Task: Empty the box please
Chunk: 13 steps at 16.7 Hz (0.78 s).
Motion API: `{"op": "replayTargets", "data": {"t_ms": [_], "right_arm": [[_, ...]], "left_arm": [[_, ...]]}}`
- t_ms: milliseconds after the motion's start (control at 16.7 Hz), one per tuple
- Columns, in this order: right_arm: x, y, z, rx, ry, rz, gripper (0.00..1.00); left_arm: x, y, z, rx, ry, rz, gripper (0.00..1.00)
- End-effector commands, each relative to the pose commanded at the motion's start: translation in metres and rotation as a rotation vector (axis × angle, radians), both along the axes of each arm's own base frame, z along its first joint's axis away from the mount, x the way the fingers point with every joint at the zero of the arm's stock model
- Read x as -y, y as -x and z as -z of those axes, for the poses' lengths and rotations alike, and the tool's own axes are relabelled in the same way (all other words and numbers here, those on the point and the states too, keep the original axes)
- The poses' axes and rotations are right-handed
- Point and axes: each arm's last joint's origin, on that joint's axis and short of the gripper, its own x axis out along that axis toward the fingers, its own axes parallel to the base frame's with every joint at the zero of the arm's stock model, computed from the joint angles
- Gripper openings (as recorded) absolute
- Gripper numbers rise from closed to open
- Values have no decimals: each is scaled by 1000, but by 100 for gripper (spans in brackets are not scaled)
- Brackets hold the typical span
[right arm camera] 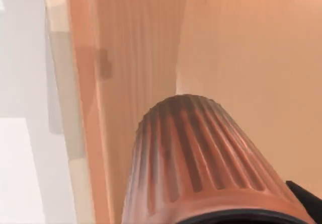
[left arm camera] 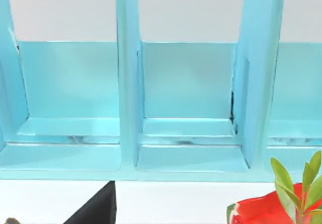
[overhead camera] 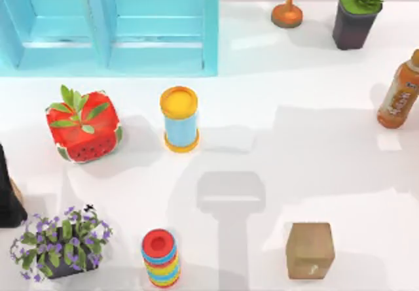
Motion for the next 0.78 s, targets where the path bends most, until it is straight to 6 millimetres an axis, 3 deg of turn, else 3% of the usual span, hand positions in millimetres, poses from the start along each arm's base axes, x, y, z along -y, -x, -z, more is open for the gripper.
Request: {"op": "replayTargets", "data": {"t_ms": [120, 240, 360, 480, 600, 780], "right_arm": [[-46, -10, 7, -9, 10, 6, 0], [-107, -16, 18, -6, 18, 4, 0], [-165, -15, 32, 5, 24, -4, 0], [-209, -9, 48, 17, 32, -4, 0], [-235, -2, 63, 23, 42, 4, 0], [-251, 3, 75, 31, 44, 11, 0]], "left_arm": [[0, 0, 0, 0, 0, 0, 100], [0, 0, 0, 0, 0, 0, 100], [0, 0, 0, 0, 0, 0, 100], [0, 0, 0, 0, 0, 0, 100], [0, 0, 0, 0, 0, 0, 100], [0, 0, 0, 0, 0, 0, 100]]}}
